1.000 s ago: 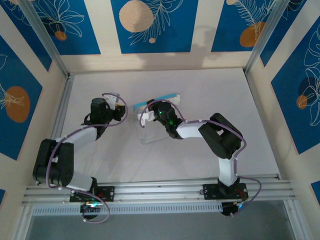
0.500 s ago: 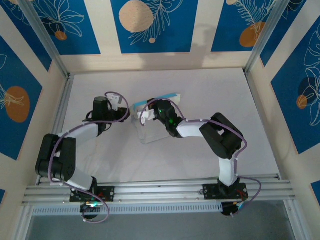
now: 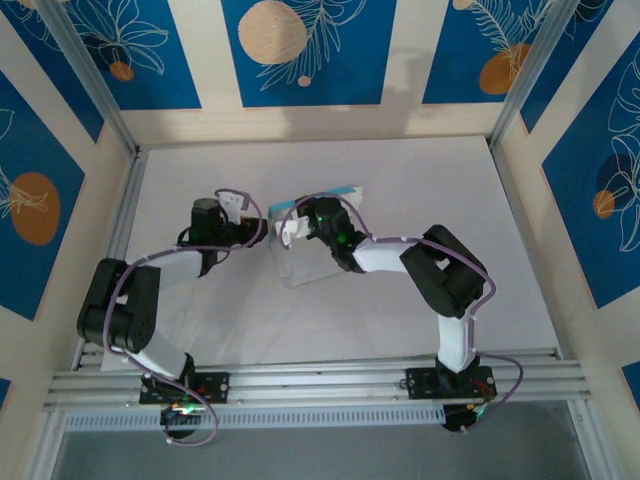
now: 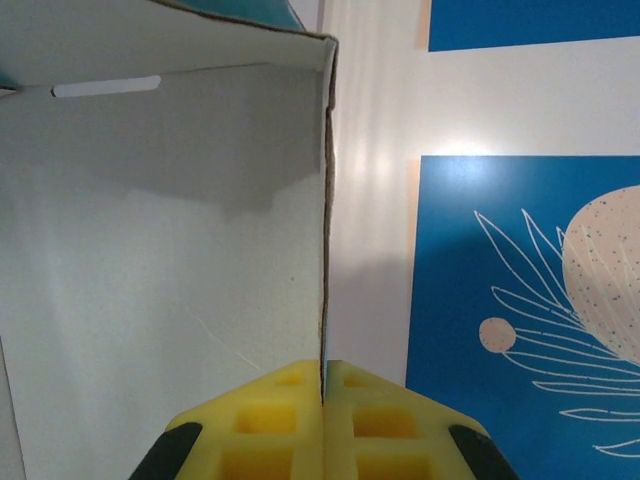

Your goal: Fold the paper box

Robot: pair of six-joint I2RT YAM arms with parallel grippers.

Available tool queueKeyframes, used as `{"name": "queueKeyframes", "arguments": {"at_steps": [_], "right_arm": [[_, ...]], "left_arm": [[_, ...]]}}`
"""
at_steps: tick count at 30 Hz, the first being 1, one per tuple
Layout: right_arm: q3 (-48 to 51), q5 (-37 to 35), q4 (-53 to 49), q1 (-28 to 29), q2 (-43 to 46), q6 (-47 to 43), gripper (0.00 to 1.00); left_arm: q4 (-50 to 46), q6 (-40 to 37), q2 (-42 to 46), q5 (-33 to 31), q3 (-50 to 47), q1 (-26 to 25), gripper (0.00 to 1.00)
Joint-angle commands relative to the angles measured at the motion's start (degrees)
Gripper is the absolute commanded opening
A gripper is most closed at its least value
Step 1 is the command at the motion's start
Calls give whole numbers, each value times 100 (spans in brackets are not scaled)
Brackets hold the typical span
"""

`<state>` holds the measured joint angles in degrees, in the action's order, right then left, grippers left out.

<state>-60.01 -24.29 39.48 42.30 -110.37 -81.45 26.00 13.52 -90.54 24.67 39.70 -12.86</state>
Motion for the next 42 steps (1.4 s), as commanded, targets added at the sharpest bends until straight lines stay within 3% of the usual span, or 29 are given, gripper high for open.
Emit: {"name": "queueKeyframes", "arguments": {"at_steps": [1,11,21,27,35,42], "right_arm": [[-116,133,-292,38,-46,204,0],[-227,137,-561,10,-72,305,0],[-332,107,-778,-10,-134,356,0],[-292,99,-745,-12,-120,375,0],[-248,93,-700,-3,-51,315,0],[-274,83,-725,20,-30,267,0]], "left_arm": [[715,64,-172,268,-144,-144,44],[1707,1,-329,480,-459,-252,47],[2074,703,-398,476,-352,-200,47],[1909,704,-386,369,-287,-184,47],[1175,26,-161,239,-56,-160,47],[1118,106,-278,394,174,-147,47]]}}
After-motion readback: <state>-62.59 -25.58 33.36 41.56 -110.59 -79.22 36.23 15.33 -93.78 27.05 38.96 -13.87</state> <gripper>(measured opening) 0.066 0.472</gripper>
